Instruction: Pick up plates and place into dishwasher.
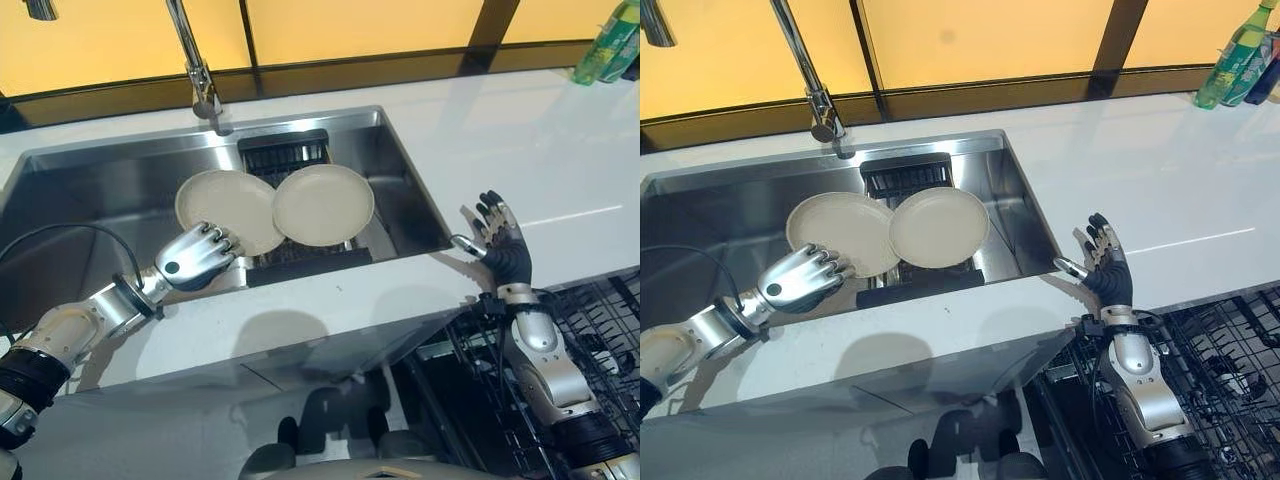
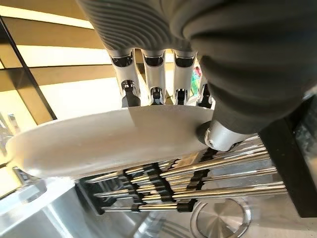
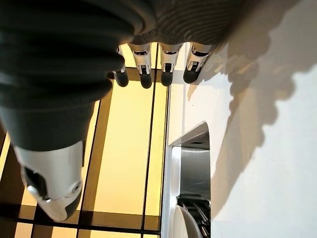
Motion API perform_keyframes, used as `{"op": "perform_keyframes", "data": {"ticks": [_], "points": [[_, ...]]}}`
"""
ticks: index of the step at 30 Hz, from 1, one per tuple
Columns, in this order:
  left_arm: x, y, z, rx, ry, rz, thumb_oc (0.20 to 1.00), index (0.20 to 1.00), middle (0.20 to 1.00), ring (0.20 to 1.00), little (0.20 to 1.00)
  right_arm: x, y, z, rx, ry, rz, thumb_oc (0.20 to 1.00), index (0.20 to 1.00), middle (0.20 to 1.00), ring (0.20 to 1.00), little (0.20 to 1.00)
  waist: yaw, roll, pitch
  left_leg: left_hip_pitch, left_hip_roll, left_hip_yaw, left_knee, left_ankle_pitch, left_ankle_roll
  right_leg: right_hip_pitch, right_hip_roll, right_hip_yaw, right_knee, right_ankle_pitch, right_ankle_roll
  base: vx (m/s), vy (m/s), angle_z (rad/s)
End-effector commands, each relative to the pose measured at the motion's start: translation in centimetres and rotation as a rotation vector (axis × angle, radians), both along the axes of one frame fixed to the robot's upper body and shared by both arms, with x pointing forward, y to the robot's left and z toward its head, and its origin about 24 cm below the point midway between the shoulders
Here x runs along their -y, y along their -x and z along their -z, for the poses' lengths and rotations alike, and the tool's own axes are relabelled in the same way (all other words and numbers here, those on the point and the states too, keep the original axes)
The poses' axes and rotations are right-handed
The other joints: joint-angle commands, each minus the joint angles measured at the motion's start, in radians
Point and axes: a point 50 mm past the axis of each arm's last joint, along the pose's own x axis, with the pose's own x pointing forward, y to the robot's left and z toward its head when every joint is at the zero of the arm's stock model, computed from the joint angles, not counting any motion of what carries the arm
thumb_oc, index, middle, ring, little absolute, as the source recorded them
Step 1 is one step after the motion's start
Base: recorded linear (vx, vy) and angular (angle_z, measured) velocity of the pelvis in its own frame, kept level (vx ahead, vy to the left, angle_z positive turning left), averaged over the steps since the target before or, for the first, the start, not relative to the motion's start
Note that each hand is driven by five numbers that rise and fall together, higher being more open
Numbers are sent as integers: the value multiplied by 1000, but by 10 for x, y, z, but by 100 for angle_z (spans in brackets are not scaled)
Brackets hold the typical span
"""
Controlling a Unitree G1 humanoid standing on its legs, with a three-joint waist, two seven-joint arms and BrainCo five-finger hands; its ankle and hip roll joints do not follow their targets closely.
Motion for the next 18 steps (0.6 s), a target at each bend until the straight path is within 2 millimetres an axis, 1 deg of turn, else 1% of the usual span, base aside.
{"op": "perform_keyframes", "data": {"ticks": [1, 11, 18], "points": [[-31, 2, -10, 50, 15, -128, 200, 200, 200, 200, 200, 3, 16, 22, -118, 4, -20, 1000, 1000, 1000, 1000, 1000, 7, -9, -87, -74, -16, -49, 95, -117, 2, -147, -90, 12, 85, 14, 166, 33, 10, 0], [-30, 4, -10, 19, -37, -105, 200, 200, 200, 200, 200, 5, 18, 21, -122, 0, -21, 1000, 1000, 1000, 1000, 1000, 3, 0, -94, -69, -17, -51, 93, -120, -1, -146, -95, 3, 84, 13, 166, 0, 0, 0], [-31, 6, -14, -4, -43, -120, 200, 200, 200, 200, 200, 7, 21, 21, -127, 5, -21, 1000, 1000, 1000, 1000, 1000, 0, 13, -102, -63, -19, -53, 85, -122, -4, -140, -98, -2, 77, 11, 166, 0, 0, 0]]}}
